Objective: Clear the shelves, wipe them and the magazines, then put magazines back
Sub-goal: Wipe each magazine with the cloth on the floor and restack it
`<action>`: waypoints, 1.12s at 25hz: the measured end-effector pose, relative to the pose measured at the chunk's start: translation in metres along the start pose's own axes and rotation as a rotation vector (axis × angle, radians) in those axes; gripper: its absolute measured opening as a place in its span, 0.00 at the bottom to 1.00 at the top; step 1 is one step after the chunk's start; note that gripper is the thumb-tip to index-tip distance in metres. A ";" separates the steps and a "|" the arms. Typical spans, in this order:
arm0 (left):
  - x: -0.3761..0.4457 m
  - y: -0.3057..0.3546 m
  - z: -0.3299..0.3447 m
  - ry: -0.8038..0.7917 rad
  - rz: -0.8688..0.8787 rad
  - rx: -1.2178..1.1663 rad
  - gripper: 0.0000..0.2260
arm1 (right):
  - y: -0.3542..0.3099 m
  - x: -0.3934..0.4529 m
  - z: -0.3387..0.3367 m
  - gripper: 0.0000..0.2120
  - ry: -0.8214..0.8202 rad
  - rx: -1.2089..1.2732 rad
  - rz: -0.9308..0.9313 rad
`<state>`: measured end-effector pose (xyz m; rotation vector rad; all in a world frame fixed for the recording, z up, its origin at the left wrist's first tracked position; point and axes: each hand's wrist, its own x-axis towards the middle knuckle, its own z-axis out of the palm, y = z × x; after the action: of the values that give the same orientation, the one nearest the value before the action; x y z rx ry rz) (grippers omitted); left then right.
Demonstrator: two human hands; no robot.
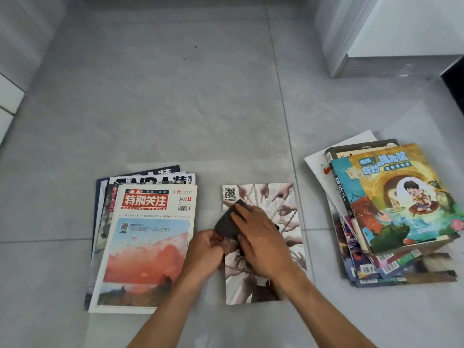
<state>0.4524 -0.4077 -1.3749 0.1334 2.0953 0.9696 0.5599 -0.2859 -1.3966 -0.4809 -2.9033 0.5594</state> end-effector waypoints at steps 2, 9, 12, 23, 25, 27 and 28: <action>0.003 -0.001 -0.002 -0.003 -0.013 0.020 0.03 | 0.033 -0.018 -0.012 0.23 0.008 -0.046 0.092; 0.002 0.002 0.000 0.018 0.005 0.022 0.04 | -0.034 -0.050 0.011 0.27 0.085 -0.064 0.371; -0.001 0.004 0.000 0.003 0.004 0.014 0.02 | -0.033 -0.097 0.006 0.25 -0.011 -0.039 0.052; -0.005 0.003 0.001 0.007 0.017 0.018 0.03 | -0.062 -0.107 0.019 0.25 -0.007 -0.050 0.080; -0.005 0.004 0.000 -0.003 0.010 0.006 0.03 | -0.025 -0.109 0.000 0.25 -0.035 -0.045 0.127; -0.006 0.004 0.000 -0.014 -0.007 -0.009 0.03 | 0.014 -0.105 -0.017 0.24 0.013 -0.054 0.307; -0.007 0.003 0.000 -0.014 -0.012 -0.010 0.03 | 0.029 -0.096 -0.022 0.25 0.046 -0.050 0.395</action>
<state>0.4563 -0.4079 -1.3686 0.1221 2.0760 0.9685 0.6629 -0.2857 -1.3951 -1.0720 -2.7929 0.5135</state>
